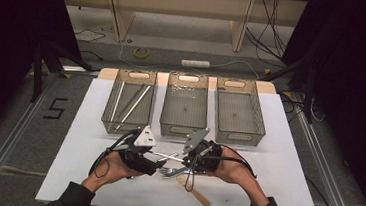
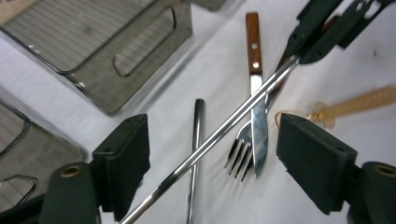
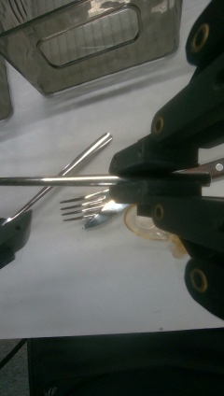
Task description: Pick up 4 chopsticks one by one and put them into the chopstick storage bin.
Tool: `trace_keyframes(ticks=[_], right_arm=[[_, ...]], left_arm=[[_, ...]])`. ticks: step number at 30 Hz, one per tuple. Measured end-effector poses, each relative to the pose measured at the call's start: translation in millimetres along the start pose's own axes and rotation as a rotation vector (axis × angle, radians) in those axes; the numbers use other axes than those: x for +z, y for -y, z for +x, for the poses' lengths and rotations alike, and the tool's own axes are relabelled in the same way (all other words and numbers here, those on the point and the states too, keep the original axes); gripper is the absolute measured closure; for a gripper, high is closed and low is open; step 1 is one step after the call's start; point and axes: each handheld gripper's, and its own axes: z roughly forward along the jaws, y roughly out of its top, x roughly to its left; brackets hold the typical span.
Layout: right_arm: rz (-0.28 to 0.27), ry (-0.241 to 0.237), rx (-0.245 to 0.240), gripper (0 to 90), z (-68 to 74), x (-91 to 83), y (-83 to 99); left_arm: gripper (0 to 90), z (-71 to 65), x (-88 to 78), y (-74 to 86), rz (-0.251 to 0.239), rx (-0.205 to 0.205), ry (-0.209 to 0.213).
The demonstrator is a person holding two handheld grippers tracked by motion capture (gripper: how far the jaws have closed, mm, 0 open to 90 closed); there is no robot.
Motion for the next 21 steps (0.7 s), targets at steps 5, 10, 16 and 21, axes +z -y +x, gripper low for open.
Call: trace_keyframes(ticks=[5,10,16,21], right_arm=[[0.003,-0.001,-0.020,85.2,2.5,-1.4,-1.8],[0.008,-0.006,-0.028,85.2,3.7,-3.0,-2.3],[0.011,-0.012,-0.040,85.2,3.6,-3.9,-1.7],[0.009,-0.021,-0.053,85.2,3.9,-4.4,-1.6]], left_arm=[[35.7,-3.9,4.6,-2.7,0.049,0.056,0.004],[44.8,-4.3,5.7,-3.8,0.079,0.086,0.009],[55.4,-3.2,5.2,-3.6,0.096,0.111,0.020],[64.1,-3.8,5.1,-3.8,0.110,0.139,0.024]])
